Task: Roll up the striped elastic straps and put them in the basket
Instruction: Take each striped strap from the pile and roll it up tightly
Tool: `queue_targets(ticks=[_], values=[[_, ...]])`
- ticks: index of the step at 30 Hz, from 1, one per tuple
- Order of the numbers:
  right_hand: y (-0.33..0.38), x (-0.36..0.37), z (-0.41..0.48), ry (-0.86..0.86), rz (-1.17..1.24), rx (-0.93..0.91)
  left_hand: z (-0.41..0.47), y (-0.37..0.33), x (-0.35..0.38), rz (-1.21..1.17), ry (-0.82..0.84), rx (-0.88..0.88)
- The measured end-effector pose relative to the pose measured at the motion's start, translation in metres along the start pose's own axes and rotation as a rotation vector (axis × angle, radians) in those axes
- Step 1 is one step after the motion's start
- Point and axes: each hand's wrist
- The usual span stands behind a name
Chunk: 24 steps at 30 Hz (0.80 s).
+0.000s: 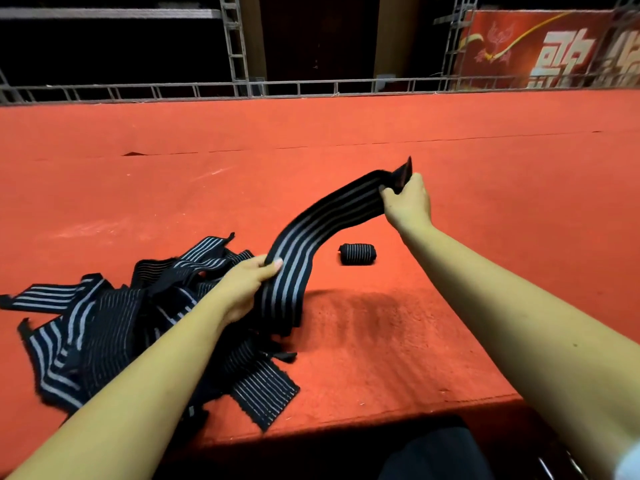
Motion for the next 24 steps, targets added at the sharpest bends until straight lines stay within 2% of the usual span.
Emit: queue_targets(ticks=[3, 9, 12, 14, 17, 19, 22, 23, 24], values=[[-0.005, 0.006, 0.002, 0.086, -0.07, -0.051, -0.004, -0.015, 0.025, -0.27, 0.052, 0.015], [-0.028, 0.005, 0.001, 0.266, -0.303, -0.1, -0.019, 0.04, 0.085, -0.088, 0.212, -0.258], [-0.039, -0.001, 0.005, 0.308, -0.323, -0.095, -0.028, 0.058, 0.095, -0.133, 0.28, -0.305], [-0.043, -0.003, 0.013, 0.288, -0.204, -0.035, -0.032, 0.057, 0.096, -0.246, 0.376, -0.28], [-0.049, 0.001, 0.02, 0.29, 0.163, 0.116, -0.036, 0.052, 0.101, -0.331, 0.465, -0.273], [-0.054, 0.008, 0.021, 0.304, 0.263, 0.162, -0.036, 0.055, 0.108, -0.102, 0.455, -0.28], [-0.066, 0.019, 0.016, 0.385, 0.208, 0.229, -0.03, 0.065, 0.109, 0.718, 0.252, -0.082], [-0.073, 0.023, 0.013, 0.424, 0.181, 0.274, -0.026, 0.071, 0.108, 0.863, 0.155, -0.027], [-0.078, 0.027, 0.009, 0.456, 0.167, 0.332, -0.024, 0.073, 0.109, 0.871, 0.078, -0.013]])
Point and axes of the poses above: each hand's wrist, its own z-axis towards the middle knuckle, its own x-axis out of the palm, y = z × x, and after that the axes turned 15 degrees about z, right-handed
